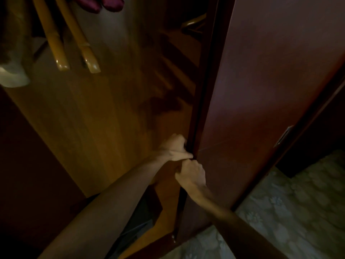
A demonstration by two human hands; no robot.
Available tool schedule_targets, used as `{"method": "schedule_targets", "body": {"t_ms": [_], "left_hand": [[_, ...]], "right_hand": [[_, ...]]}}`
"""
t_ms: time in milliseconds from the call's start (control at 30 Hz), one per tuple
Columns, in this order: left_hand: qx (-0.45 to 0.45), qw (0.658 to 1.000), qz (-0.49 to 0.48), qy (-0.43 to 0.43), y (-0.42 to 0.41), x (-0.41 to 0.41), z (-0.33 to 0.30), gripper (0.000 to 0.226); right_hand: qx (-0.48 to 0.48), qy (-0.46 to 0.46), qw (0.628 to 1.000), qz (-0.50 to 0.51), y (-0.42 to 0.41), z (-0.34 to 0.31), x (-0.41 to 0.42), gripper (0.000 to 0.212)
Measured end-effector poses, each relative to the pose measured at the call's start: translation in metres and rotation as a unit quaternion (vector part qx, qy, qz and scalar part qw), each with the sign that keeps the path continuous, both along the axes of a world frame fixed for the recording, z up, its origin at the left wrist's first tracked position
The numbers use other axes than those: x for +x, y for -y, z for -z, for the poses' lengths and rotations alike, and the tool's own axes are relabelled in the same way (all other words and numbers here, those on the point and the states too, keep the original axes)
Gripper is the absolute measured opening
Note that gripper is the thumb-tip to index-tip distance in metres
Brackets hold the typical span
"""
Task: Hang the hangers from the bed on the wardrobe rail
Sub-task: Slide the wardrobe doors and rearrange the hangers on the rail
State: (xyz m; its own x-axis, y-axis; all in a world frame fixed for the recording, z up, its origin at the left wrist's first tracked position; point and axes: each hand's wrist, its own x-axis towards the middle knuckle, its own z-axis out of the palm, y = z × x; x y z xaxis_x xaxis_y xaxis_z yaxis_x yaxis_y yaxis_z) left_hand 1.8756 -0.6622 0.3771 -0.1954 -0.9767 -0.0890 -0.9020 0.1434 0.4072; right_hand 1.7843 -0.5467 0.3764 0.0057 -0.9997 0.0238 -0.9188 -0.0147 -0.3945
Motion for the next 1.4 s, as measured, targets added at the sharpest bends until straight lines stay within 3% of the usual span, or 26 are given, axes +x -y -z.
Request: {"method": "schedule_targets", "body": {"t_ms": [133, 300, 500, 833, 1133, 1400], "left_hand": [[-0.012, 0.998, 0.056, -0.025, -0.043, 0.006, -0.044, 0.025], [-0.013, 0.998, 0.046, -0.043, -0.052, 0.013, -0.050, 0.037], [-0.025, 0.998, 0.044, -0.028, -0.064, 0.036, -0.051, 0.034], [-0.043, 0.998, 0.019, -0.033, -0.095, 0.073, -0.045, 0.028], [-0.022, 0.997, -0.014, -0.068, -0.121, 0.111, -0.038, 0.016], [0.061, 0.994, -0.061, 0.073, -0.153, 0.154, -0.029, 0.032]], "right_hand": [[0.006, -0.008, 0.999, 0.036, -0.005, -0.008, 0.001, 0.028], [0.042, -0.009, 0.998, 0.054, -0.009, -0.015, 0.003, 0.027], [0.068, -0.010, 0.995, 0.075, -0.011, -0.015, 0.006, 0.029], [0.108, 0.000, 0.994, 0.035, -0.012, -0.005, 0.018, 0.006], [0.124, 0.016, 0.990, -0.070, -0.011, 0.011, 0.042, 0.017], [0.112, -0.008, 0.984, -0.135, -0.032, 0.018, 0.079, 0.018]]}}
